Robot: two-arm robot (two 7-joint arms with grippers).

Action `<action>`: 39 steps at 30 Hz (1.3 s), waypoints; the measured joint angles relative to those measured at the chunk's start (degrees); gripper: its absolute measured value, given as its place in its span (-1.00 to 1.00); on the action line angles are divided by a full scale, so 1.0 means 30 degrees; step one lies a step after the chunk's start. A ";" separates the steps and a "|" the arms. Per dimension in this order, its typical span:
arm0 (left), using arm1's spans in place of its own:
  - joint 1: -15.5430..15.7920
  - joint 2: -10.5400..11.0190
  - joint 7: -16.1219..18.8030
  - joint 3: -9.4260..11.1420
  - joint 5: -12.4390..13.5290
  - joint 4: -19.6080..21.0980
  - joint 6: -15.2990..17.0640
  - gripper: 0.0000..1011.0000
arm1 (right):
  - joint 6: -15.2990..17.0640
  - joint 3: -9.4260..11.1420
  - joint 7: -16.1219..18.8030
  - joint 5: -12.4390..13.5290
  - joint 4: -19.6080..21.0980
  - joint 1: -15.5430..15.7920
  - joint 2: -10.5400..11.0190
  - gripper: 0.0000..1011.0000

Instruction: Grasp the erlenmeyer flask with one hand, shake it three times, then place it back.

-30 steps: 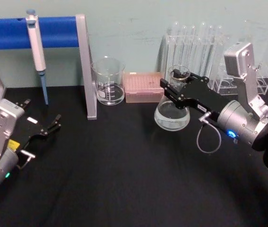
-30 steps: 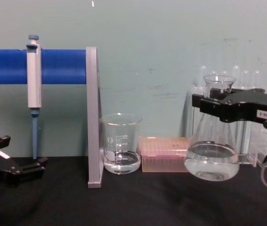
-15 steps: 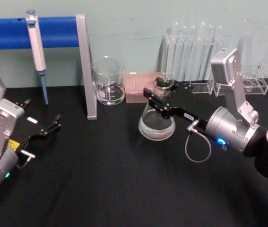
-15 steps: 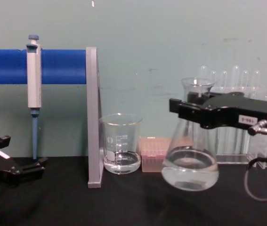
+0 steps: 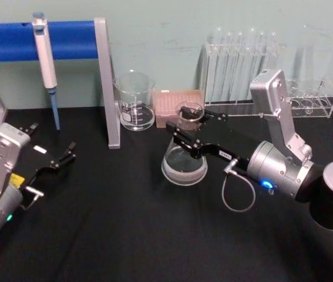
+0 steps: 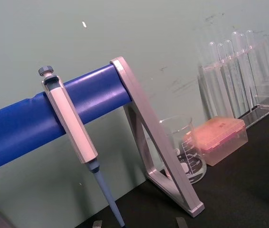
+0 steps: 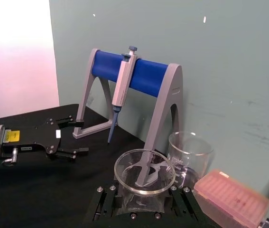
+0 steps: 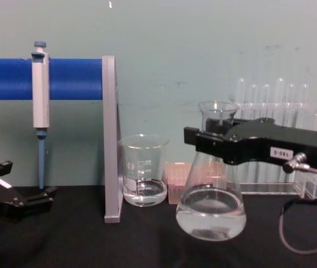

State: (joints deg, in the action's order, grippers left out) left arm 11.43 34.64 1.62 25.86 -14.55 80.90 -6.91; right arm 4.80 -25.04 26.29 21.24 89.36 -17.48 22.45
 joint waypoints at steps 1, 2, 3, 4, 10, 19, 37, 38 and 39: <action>0.0000 0.0000 -0.0001 0.0000 0.0001 0.0000 0.0000 0.98 | -0.0014 -0.0056 0.0005 0.0013 -0.0056 0.0005 0.0001 -0.11; -0.0001 0.0000 0.0000 -0.0001 0.0000 0.0001 0.0000 0.98 | -0.0025 -0.0084 0.0013 0.0023 -0.0082 0.0009 0.0002 -0.11; 0.0000 0.0000 0.0000 -0.0001 0.0000 0.0001 0.0000 0.98 | -0.0034 -0.0115 0.0020 0.0031 -0.0114 0.0011 0.0002 -0.11; 0.0001 0.0000 0.0000 -0.0001 0.0000 0.0001 0.0000 0.98 | -0.0053 -0.0146 0.0033 0.0040 -0.0154 0.0013 0.0000 -0.11; 0.0001 0.0001 0.0000 0.0000 0.0000 0.0001 0.0000 0.98 | -0.0259 -0.0399 0.0164 0.0052 -0.0573 0.0007 -0.0052 -0.11; 0.0000 0.0000 0.0000 0.0000 0.0000 0.0001 0.0000 0.98 | -0.1040 -0.0718 0.0423 -0.0127 -0.1647 -0.0103 -0.0227 -0.11; 0.0001 0.0000 0.0000 0.0000 0.0000 0.0000 0.0000 0.98 | -0.2627 -0.0787 0.0914 -0.0204 -0.3720 -0.0375 -0.0895 -0.11; 0.0000 0.0000 0.0001 0.0000 0.0000 0.0000 0.0000 0.98 | -0.2696 -0.0792 0.0925 -0.0238 -0.3864 -0.0401 -0.0943 -0.11; 0.0000 0.0000 0.0000 0.0000 -0.0001 0.0000 0.0000 0.98 | -0.2740 -0.0795 0.0937 -0.0251 -0.3938 -0.0414 -0.0968 -0.11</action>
State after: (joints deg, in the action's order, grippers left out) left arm 11.43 34.65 1.62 25.86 -14.55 80.90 -6.91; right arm -3.42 -27.42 29.10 20.49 77.55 -18.72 19.55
